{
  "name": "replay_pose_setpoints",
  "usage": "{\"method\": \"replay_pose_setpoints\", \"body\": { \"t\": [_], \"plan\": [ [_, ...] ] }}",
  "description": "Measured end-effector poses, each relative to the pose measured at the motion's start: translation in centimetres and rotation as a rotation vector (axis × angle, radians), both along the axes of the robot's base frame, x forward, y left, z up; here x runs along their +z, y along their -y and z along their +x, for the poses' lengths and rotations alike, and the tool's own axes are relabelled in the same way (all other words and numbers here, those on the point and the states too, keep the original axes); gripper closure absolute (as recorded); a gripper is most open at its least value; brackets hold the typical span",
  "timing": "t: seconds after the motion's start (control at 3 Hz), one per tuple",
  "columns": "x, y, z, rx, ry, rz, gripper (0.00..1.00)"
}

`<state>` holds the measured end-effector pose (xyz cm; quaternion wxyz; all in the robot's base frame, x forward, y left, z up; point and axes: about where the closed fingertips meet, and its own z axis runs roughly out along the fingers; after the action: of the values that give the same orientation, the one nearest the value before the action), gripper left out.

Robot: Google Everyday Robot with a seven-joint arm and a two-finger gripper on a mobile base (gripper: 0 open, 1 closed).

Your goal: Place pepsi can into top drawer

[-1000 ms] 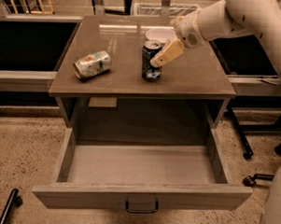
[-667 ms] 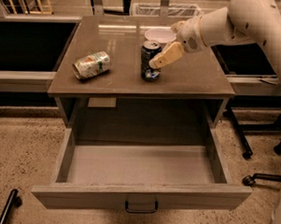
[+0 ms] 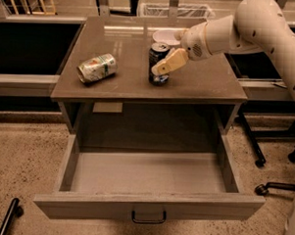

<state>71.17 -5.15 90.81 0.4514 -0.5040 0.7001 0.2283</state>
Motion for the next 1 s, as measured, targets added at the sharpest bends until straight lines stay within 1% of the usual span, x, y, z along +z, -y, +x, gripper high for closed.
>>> {"method": "replay_pose_setpoints", "body": {
  "t": [0.33,0.67,1.0],
  "plan": [
    [0.0,0.0,0.0,0.0,0.0,0.0,0.18],
    [0.0,0.0,0.0,0.0,0.0,0.0,0.4],
    [-0.01,-0.01,0.0,0.0,0.0,0.0,0.65]
  ]
}}
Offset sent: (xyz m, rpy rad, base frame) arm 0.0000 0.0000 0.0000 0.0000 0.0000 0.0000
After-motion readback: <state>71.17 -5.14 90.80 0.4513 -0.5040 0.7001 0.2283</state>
